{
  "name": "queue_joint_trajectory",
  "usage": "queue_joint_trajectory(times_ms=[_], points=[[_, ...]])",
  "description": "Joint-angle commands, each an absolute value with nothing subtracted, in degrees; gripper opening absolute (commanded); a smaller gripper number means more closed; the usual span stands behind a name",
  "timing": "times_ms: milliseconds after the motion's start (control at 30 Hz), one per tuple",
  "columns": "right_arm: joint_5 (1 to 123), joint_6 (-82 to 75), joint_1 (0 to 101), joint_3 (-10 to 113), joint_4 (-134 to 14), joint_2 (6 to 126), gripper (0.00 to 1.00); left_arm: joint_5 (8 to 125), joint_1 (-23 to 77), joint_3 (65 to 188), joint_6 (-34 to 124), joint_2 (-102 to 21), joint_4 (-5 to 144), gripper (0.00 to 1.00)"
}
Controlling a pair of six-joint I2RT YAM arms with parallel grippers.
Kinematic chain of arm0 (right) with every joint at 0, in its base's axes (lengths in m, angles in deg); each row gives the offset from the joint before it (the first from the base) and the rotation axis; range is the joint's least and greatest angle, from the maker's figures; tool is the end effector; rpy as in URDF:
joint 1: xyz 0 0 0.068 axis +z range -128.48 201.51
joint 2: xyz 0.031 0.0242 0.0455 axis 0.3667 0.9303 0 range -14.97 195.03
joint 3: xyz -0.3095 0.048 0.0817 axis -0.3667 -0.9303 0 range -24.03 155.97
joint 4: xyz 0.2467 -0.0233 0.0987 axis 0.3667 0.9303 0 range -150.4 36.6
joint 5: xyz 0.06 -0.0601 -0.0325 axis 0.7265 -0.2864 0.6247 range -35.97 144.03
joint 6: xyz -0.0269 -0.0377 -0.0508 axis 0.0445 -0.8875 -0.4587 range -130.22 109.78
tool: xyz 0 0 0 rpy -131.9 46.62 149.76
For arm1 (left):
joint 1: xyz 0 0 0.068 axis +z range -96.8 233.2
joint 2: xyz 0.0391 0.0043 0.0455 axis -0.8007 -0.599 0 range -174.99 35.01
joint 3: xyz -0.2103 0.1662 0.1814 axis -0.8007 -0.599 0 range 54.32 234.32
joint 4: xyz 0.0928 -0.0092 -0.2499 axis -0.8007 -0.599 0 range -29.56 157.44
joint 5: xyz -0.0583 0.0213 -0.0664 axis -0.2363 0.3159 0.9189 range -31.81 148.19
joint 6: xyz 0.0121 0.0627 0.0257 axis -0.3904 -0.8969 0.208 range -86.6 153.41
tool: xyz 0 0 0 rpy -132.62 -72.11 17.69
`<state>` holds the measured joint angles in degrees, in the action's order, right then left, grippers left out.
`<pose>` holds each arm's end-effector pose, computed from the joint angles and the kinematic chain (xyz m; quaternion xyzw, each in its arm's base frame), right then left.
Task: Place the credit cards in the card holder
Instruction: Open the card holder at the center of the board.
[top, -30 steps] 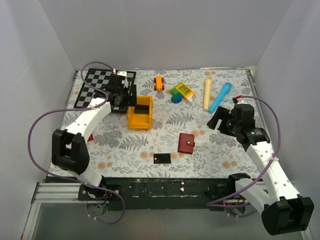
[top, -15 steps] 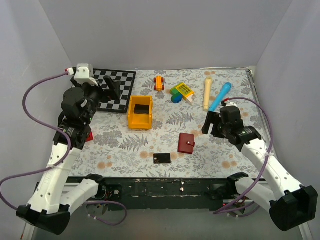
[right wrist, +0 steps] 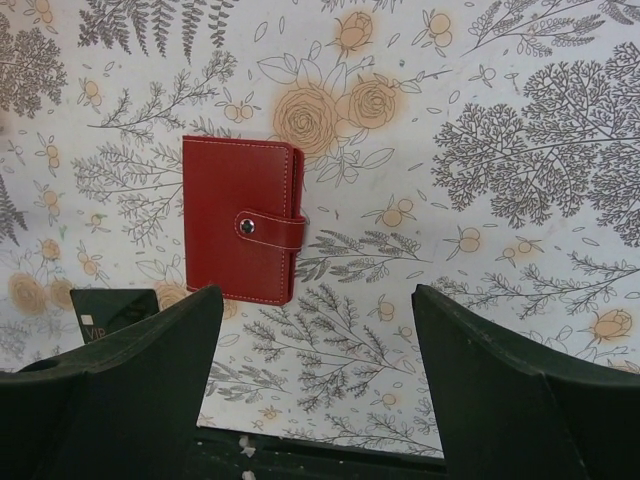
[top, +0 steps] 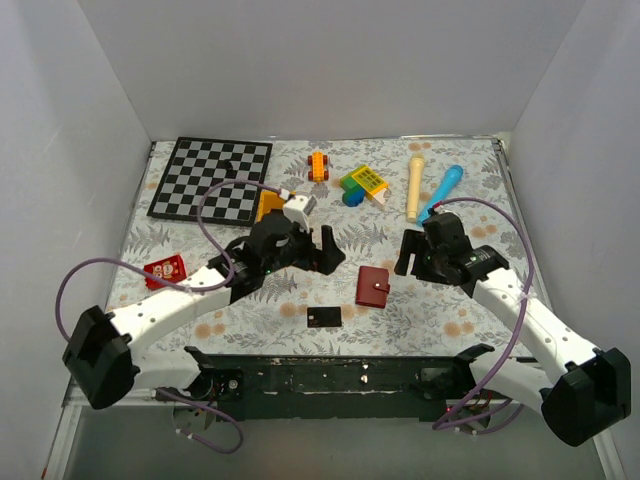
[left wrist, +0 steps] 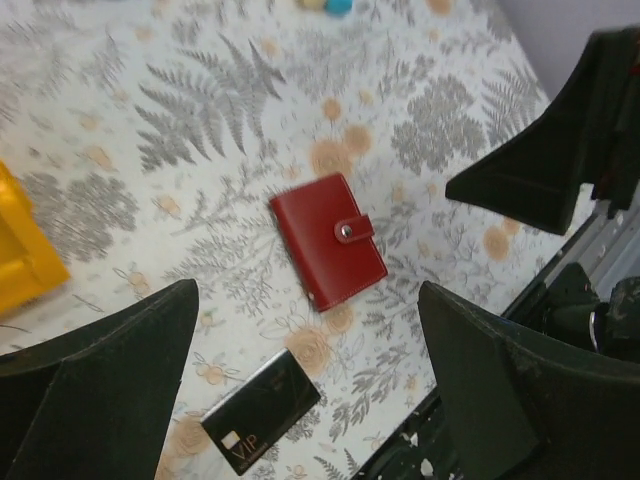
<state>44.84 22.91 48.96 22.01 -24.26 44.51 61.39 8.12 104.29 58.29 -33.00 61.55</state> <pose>0.1821 0.0846 0.2879 0.0740 0.9329 0.1087 0.3352 0.1931 -0.1982 0.3336 0.1619 0.8223 -0.3316 0.4331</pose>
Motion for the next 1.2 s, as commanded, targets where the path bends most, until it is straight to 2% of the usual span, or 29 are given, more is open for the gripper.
queue_joint_trajectory(times_ms=[0,167,333,533,767,1167], points=[[45.41,25.03,50.43,24.22,-23.84,45.23,0.84,59.88,1.98,103.62,66.01,-38.89,68.93,0.91],[45.24,25.29,52.10,24.04,-24.63,48.21,0.81,61.17,-0.50,100.38,73.29,-46.89,77.61,0.84],[43.49,26.95,53.51,23.25,-25.68,50.06,0.74,62.85,-2.17,99.93,76.20,-55.68,82.72,0.68],[43.66,28.10,53.68,21.93,-27.79,50.76,0.69,62.24,-2.70,100.11,78.84,-61.84,85.71,0.59],[44.01,29.51,53.68,19.83,-32.27,53.49,0.64,60.83,-2.70,100.81,80.51,-65.01,86.69,0.56],[46.21,30.56,53.68,20.61,-35.44,58.68,0.61,56.70,-2.61,101.87,79.81,-66.42,85.11,0.54]])
